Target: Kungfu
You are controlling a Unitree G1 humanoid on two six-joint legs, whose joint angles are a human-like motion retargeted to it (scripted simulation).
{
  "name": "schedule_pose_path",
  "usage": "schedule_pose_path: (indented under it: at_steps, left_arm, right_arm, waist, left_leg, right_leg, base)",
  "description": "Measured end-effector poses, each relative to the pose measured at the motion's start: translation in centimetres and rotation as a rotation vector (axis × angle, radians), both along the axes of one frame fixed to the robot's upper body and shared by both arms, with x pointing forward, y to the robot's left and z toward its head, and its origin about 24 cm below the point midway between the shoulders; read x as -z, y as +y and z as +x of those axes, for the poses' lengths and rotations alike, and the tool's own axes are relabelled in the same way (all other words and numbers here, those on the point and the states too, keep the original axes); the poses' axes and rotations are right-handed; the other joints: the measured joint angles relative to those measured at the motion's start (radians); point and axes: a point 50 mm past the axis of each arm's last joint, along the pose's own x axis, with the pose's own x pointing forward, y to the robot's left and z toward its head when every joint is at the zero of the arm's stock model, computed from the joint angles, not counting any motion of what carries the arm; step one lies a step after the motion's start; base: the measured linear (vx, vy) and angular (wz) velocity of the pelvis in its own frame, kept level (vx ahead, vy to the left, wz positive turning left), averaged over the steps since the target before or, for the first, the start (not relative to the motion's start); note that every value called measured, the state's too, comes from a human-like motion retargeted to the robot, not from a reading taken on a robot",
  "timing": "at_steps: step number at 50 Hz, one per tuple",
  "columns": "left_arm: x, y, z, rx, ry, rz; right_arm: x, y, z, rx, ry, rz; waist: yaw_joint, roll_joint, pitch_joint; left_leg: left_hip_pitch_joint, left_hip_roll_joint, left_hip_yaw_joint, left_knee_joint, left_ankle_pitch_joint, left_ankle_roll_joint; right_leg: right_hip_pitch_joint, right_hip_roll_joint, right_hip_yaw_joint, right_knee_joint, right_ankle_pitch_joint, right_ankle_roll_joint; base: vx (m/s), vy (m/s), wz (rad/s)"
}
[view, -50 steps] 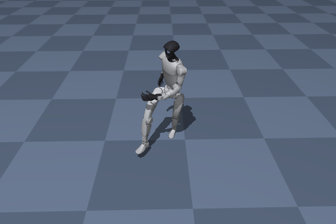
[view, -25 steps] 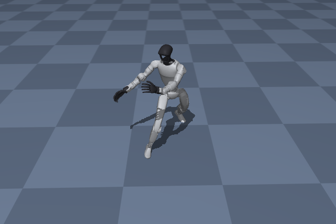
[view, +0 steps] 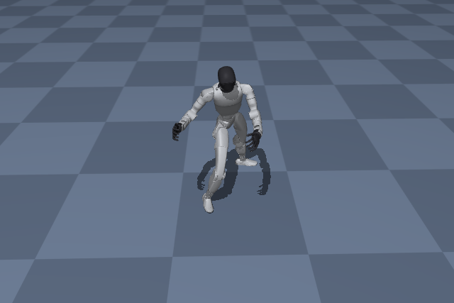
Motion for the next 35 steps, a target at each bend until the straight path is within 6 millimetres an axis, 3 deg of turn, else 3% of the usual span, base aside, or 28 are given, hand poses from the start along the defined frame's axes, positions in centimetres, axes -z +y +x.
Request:
schedule_pose_path:
  at_steps: [2,5,7,8,10,11,12,13,15,17,22,25,30,32,35]
  left_arm:
    - [6.6,1.6,-0.2,-0.111,0.202,0.070]
    - [17.7,3.5,-3.4,-0.189,0.587,0.174]
    - [25.0,3.4,-8.5,-0.136,0.830,0.146]
    - [27.9,2.6,-11.4,-0.105,0.937,0.083]
    - [32.1,-0.2,-17.3,-0.045,1.123,-0.156]
    - [32.7,-1.1,-19.6,-0.082,1.141,-0.356]
    - [33.0,-1.7,-21.5,-0.149,1.128,-0.559]
    - [32.8,-1.7,-22.8,-0.261,1.060,-0.758]
    - [32.5,1.2,-25.4,-0.528,0.867,-1.018]
    - [32.2,2.6,-25.8,-0.549,0.839,-1.008]
    - [32.7,2.2,-25.8,-0.194,1.066,-0.824]
    - [32.1,2.4,-25.0,-0.172,1.036,-0.797]
    - [28.8,3.5,-22.0,-0.210,0.819,-0.732]
    - [26.3,3.5,-19.5,-0.161,0.707,-0.680]
    - [20.7,4.1,-15.4,-0.088,0.472,-0.541]
  right_arm:
    - [4.0,1.1,2.4,0.048,0.092,0.092]
    - [14.2,4.9,5.4,0.030,0.383,0.291]
    - [21.0,9.9,5.5,-0.292,0.601,0.355]
    - [23.4,12.6,4.6,-0.533,0.661,0.389]
    - [26.7,17.8,2.3,-0.864,0.682,0.512]
    - [27.9,19.6,1.3,-0.867,0.669,0.595]
    - [28.9,20.6,0.3,-0.837,0.658,0.684]
    - [29.9,19.8,-1.0,-0.745,0.653,0.780]
    - [30.5,19.0,-2.2,-0.616,0.657,0.795]
    - [29.9,18.7,-2.1,-0.654,0.700,0.644]
    - [30.9,21.6,-3.1,-1.000,0.969,0.354]
    - [30.3,21.4,-2.7,-1.004,0.946,0.321]
    - [29.1,20.8,-2.7,-0.953,0.891,0.240]
    - [28.6,18.9,-3.2,-0.894,0.892,0.198]
    - [27.4,14.0,-4.8,-0.692,0.873,0.186]
  waist:
    - [0.049,0.015,-0.010]
    - [0.103,0.030,-0.022]
    - [0.163,0.046,-0.019]
    - [0.192,0.058,-0.011]
    - [0.238,0.075,0.007]
    - [0.249,0.081,0.016]
    - [0.263,0.084,0.024]
    - [0.283,0.084,0.025]
    - [0.351,0.104,0.063]
    - [0.370,0.093,0.060]
    - [0.416,0.097,0.064]
    - [0.403,0.078,0.045]
    - [0.414,0.067,0.058]
    - [0.440,0.062,0.059]
    - [0.488,0.068,0.055]
  left_leg:
    - [0.000,-0.006,0.011,-0.019,0.008,0.000]
    - [-0.009,-0.023,-0.001,-0.032,0.019,0.000]
    - [-0.031,-0.015,-0.006,-0.034,0.033,0.000]
    - [-0.041,-0.011,-0.012,-0.032,0.035,0.000]
    - [-0.058,-0.020,-0.027,-0.029,0.034,0.000]
    - [-0.066,-0.027,-0.039,-0.029,0.032,0.000]
    - [-0.074,-0.032,-0.048,-0.029,0.031,0.000]
    - [-0.079,-0.033,-0.054,-0.029,0.032,0.000]
    - [-0.057,0.052,-0.050,-0.019,0.039,0.000]
    - [-0.071,0.023,-0.065,-0.022,0.051,0.000]
    - [-0.099,0.036,-0.085,-0.019,0.073,0.000]
    - [-0.106,0.005,-0.093,-0.030,0.076,0.000]
    - [-0.141,0.060,-0.098,0.014,0.066,0.000]
    - [-0.176,0.087,-0.103,0.051,0.073,0.000]
    - [-0.259,0.142,-0.096,0.128,0.104,0.000]
  right_leg:
    - [0.000,-0.003,-0.010,0.000,-0.008,0.002]
    - [-0.010,-0.007,-0.001,0.002,-0.013,0.008]
    - [-0.018,0.010,0.001,0.008,-0.015,0.008]
    - [-0.014,0.014,-0.004,0.008,-0.011,0.009]
    - [-0.013,0.010,0.001,0.002,0.006,0.017]
    - [-0.009,0.006,0.002,0.006,0.008,0.025]
    - [-0.006,0.004,0.005,0.009,0.011,0.032]
    - [-0.005,0.006,0.011,0.014,0.013,0.040]
    - [0.036,0.091,-0.014,0.058,-0.021,0.021]
    - [0.041,0.068,-0.001,0.046,-0.011,0.031]
    - [0.098,0.096,-0.033,0.000,0.016,0.049]
    - [0.091,0.072,-0.009,-0.002,0.026,0.074]
    - [0.118,0.128,-0.031,-0.033,0.052,0.070]
    - [0.139,0.150,-0.044,-0.061,0.068,0.063]
    - [0.195,0.193,-0.080,-0.120,0.099,0.057]
  base:
    - [-0.01,0.09,0.27]
    - [0.03,0.04,0.28]
    - [0.04,0.04,0.22]
    - [0.13,0.12,0.27]
    - [0.13,0.21,0.41]
    - [0.09,0.24,0.52]
    - [0.05,0.21,0.47]
    - [0.01,0.12,-0.01]
    - [-0.02,0.02,-0.51]
    - [-0.04,0.04,0.26]
    - [-0.07,0.04,0.24]
    - [0.07,0.04,0.31]
    - [0.04,0.00,-0.04]
    - [0.01,0.01,0.10]
    - [-0.04,0.00,0.43]
